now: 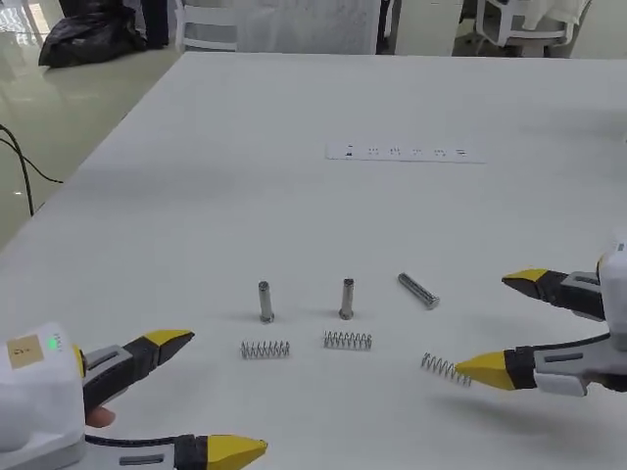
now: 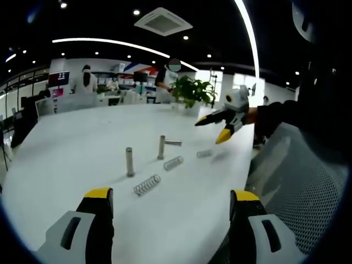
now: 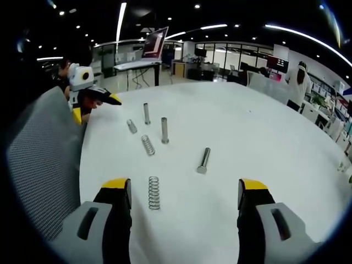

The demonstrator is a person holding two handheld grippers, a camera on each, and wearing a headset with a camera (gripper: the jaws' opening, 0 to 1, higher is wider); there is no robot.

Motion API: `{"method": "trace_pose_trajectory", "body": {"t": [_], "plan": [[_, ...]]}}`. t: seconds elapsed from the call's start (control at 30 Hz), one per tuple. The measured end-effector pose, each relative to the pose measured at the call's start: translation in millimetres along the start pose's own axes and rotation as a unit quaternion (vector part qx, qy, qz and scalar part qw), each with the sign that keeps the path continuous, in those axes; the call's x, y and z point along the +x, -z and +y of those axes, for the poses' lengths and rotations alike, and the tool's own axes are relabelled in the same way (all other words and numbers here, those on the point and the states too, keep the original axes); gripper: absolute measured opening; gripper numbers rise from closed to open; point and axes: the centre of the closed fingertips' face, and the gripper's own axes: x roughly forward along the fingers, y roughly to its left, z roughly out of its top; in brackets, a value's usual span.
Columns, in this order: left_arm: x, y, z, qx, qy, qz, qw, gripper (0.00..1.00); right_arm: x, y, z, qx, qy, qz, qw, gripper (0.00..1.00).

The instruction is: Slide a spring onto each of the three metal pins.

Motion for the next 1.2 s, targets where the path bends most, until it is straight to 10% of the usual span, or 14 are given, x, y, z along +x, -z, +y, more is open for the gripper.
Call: {"method": "trace_pose_trajectory", "body": {"t": [0.67,1.2], "plan": [[-0.2,-1.7,-3.6,0.007,-0.001,0.007,0.9999,0.84,27.3,-19.1,-31.6,-0.014,-0.002,0.048,0.9988,0.7],[-1.0,-0.4,-2.5,0.007,-0.006,0.009,0.9999,0.83,65.1,-19.4,-40.4,0.037,0.014,0.095,0.9947,0.33]]}}
